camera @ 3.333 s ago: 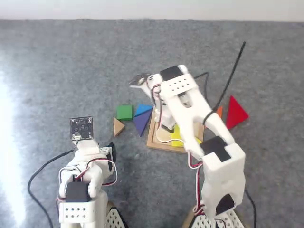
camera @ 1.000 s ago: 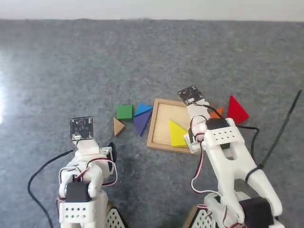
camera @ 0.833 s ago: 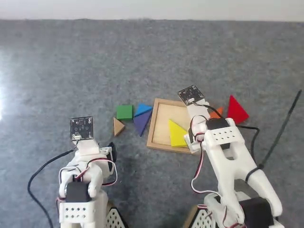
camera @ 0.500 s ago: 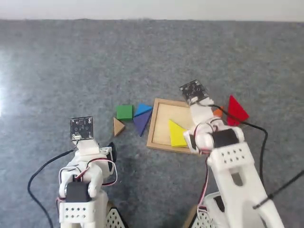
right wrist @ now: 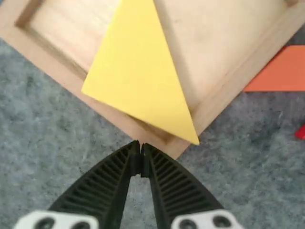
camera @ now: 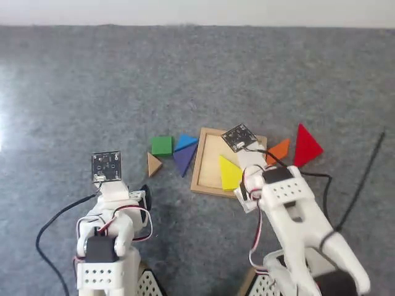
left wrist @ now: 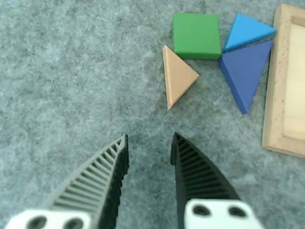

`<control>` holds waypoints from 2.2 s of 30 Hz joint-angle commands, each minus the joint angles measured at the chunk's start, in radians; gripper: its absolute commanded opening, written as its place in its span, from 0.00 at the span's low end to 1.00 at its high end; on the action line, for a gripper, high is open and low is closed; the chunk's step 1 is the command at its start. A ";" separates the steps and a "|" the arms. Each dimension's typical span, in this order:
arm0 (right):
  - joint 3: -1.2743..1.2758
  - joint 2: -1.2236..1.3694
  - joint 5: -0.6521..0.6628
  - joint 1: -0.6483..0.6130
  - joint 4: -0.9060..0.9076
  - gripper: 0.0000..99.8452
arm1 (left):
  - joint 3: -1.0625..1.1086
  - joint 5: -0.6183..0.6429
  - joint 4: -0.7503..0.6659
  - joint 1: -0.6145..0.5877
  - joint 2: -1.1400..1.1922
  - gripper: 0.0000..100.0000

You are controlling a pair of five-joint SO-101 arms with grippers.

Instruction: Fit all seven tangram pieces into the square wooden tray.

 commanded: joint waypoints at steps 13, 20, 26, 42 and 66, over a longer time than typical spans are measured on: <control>-0.328 0.246 0.015 0.091 -0.035 0.01 | -0.012 0.011 0.005 -0.008 -0.014 0.14; -0.483 0.420 0.008 0.091 -0.024 0.01 | -0.012 0.011 0.005 -0.008 -0.014 0.14; -0.453 0.289 -0.014 0.111 -0.001 0.01 | -0.012 0.011 0.005 -0.008 -0.014 0.14; -0.089 -0.096 -0.043 -0.097 -0.068 0.01 | -0.012 0.011 0.005 -0.008 -0.014 0.14; -0.425 0.496 -0.012 -0.051 -0.231 0.09 | -0.012 0.011 0.005 -0.008 -0.014 0.14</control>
